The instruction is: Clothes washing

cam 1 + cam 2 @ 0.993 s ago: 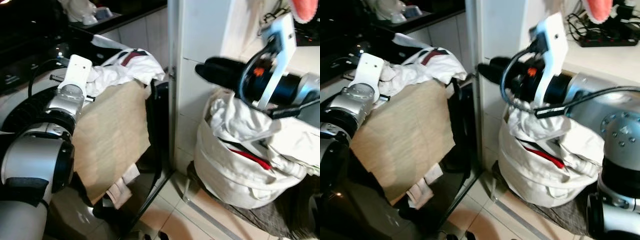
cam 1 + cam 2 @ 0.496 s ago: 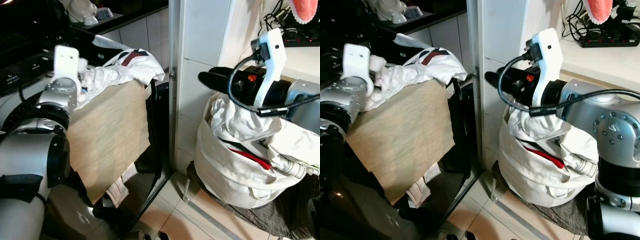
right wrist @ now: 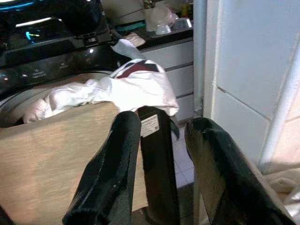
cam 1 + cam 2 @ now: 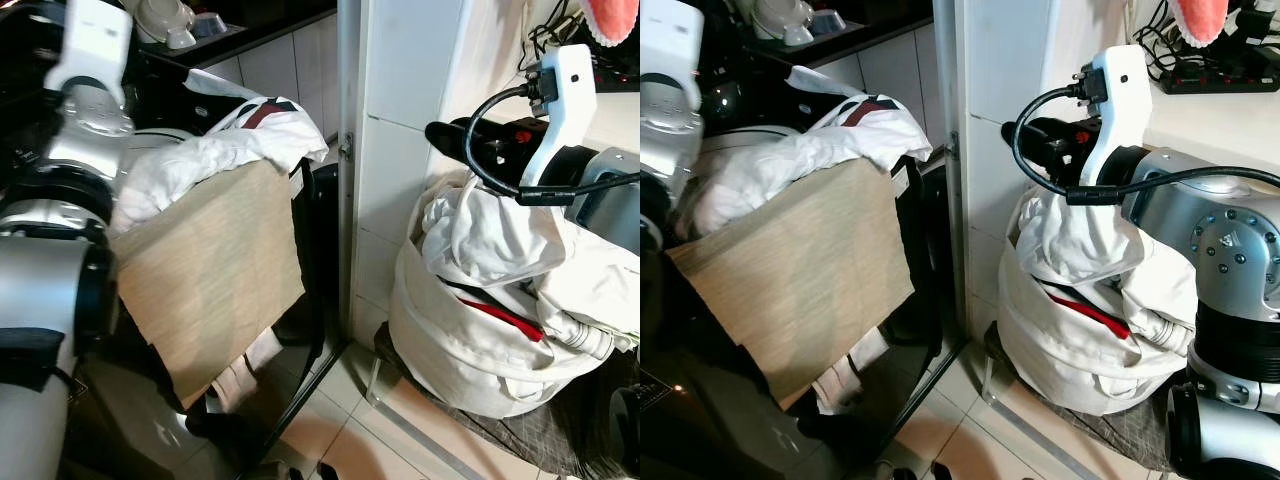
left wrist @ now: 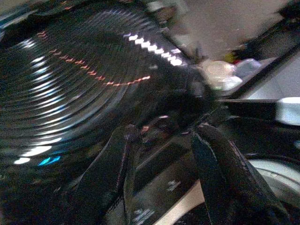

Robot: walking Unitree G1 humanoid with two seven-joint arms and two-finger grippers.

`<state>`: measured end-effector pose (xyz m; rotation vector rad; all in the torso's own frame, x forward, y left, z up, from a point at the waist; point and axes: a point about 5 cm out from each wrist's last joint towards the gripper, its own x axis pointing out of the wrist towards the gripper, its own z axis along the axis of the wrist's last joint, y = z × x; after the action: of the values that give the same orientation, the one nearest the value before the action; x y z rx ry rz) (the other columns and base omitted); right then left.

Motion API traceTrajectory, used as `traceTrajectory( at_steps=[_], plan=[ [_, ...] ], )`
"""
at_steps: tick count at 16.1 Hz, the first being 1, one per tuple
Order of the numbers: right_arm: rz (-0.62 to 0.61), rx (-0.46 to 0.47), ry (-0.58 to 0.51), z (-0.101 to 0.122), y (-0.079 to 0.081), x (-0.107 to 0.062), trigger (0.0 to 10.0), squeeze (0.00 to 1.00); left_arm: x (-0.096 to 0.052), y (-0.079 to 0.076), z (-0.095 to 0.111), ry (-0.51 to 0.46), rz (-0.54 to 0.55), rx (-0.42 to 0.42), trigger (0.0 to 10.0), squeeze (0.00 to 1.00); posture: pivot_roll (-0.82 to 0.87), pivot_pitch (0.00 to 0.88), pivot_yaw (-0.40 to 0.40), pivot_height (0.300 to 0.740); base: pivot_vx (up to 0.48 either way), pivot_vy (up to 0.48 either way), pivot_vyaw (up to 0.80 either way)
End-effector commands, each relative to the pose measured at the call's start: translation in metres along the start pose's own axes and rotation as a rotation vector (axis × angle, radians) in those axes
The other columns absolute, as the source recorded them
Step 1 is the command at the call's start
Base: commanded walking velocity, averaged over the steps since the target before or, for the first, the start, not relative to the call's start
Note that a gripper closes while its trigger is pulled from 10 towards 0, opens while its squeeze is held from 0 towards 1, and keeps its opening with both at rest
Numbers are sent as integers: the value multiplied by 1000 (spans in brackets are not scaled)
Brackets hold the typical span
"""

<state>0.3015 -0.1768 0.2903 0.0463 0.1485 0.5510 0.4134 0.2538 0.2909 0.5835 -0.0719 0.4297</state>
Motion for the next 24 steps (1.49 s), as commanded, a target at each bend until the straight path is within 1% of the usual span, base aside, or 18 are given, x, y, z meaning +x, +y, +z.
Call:
traceTrajectory(
  at_steps=[1, 2, 3, 4, 5, 6, 7, 8, 10, 12, 14, 15, 18, 19, 20, 21, 23, 24],
  plan=[
    [-64, -1, -3, 0, -8, -1, 10000, 0, -8, -34, -1, -4, -233, -85, 10000, 0, -111, 0, 103, 740, 0, 0, 0],
    [-92, 6, 1, -2, -12, -2, 10000, 0, -20, -67, -3, 3, -441, -209, 10000, 0, -107, 0, 100, 740, 0, 0, 0],
    [-100, 8, 4, -4, -13, -2, 10000, 0, -28, -85, -6, 25, -563, -314, 10000, 0, -104, 0, 93, 740, 0, 0, 0],
    [-104, 9, 7, -4, -13, -2, 10000, 0, -34, -96, -7, 36, -638, -384, 10000, 0, -102, 0, 91, 740, 0, 0, 0],
    [-102, 15, 12, -6, -13, -2, 10000, 0, -45, -112, -10, 25, -711, -450, 10000, 0, -101, 0, 86, 740, 0, 0, 0],
    [-98, 16, 16, -7, -11, -1, 10000, 0, -47, -117, -10, 18, -720, -459, 10000, 0, -104, 0, 87, 740, 0, 0, 0],
    [-89, 14, 21, -8, -9, 0, 10000, 0, -50, -123, -5, 26, -731, -532, 10000, 0, -112, 0, 93, 740, 0, 0, 0],
    [-84, 12, 23, -8, -8, 0, 10000, 0, -50, -125, 1, 9, -746, -564, 10000, 0, -115, 0, 94, 740, 0, 0, 0],
    [-70, 10, 31, -11, -2, 2, 10000, 0, -52, -131, 11, -21, -742, -479, 10000, 0, -135, 0, 108, 740, 0, 0, 0],
    [-71, 14, 40, -14, 0, 0, 10000, 0, -55, -138, 3, 29, -729, -342, 10000, 0, -148, 0, 114, 740, 0, 0, 0],
    [-77, 15, 44, -14, -1, -2, 10000, 0, -59, -144, -3, 66, -749, -290, 10000, 0, -168, 0, 119, 740, 0, 0, 0],
    [-77, 12, 48, -14, 0, -4, 10000, 0, -58, -142, -3, 71, -699, -239, 10000, 0, -179, 0, 121, 740, 0, 0, 0],
    [-67, 7, 59, -14, 5, -7, 10000, 0, -55, -139, -7, 100, -642, -221, 10000, 0, -201, 0, 122, 740, 0, 0, 0],
    [-67, 6, 66, -15, 6, -9, 10000, 0, -54, -136, -12, 107, -607, -174, 10000, 0, -216, 0, 122, 740, 0, 0, 0],
    [-71, 2, 72, -15, 7, -12, 10000, 0, -50, -128, -17, 119, -528, -144, 10000, 0, -235, 0, 119, 740, 0, 0, 0],
    [-77, -1, 77, -14, 7, -16, 10000, 0, -46, -119, -24, 135, -472, -140, 10000, 0, -246, 0, 113, 740, 0, 0, 0],
    [-77, -7, 81, -12, 9, -21, 10000, 0, -45, -115, -29, 142, -462, -135, 10000, 0, -260, 0, 100, 740, 0, 0, 0],
    [-75, -7, 79, -10, 10, -21, 10000, 0, -45, -115, -29, 144, -465, -167, 10000, 0, -265, 0, 93, 740, 0, 0, 0]
  ],
)
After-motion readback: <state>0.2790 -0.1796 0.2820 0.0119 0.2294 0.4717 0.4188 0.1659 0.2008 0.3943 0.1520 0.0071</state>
